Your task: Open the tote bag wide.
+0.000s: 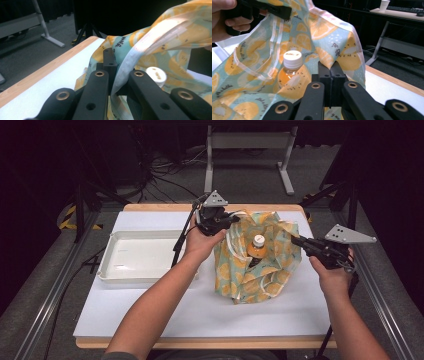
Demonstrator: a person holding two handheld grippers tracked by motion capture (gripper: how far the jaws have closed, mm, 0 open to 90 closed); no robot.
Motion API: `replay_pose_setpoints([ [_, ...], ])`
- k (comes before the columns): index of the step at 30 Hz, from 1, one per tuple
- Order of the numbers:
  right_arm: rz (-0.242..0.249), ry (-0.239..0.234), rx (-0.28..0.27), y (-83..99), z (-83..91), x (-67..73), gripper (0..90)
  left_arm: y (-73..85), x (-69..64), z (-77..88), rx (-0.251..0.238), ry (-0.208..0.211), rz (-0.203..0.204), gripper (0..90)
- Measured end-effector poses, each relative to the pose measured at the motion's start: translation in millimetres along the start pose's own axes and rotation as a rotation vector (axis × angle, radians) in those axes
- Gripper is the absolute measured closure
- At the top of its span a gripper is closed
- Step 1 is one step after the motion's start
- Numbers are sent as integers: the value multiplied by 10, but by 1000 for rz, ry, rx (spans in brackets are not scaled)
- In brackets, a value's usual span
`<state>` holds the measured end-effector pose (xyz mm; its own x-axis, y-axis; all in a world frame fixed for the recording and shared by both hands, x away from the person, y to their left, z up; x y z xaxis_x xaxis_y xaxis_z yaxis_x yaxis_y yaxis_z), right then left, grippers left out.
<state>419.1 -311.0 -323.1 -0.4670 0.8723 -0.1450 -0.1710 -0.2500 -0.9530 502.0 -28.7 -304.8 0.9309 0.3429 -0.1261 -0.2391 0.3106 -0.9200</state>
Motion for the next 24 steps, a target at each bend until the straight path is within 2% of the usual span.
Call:
replay_pose_setpoints([
  [6,-10,-2,26,28,-69,-74,900,48,90,-20,13,-20,13,884],
  [17,-20,29,92,150,-305,-192,900,160,215,-120,82,-75,35,882],
  [19,-24,30,97,158,-325,-205,900,168,227,-124,91,-85,33,855],
  [22,-33,36,111,180,-371,-235,900,221,254,-152,115,-114,47,846],
  [24,-34,37,123,203,-408,-248,900,261,276,-163,121,-120,64,833],
])
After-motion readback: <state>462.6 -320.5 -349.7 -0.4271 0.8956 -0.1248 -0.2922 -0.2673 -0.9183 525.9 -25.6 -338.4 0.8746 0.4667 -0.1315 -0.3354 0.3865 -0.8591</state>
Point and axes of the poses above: each handheld gripper's, and its own axes: z roughly backward along the jaws, y roughly out of its underside, x roughly to its left, the point moved 4 cm from there along -z, roughly forward along the jaws, and after that the axes turned 13 degrees about y, right-handed, at the moved point
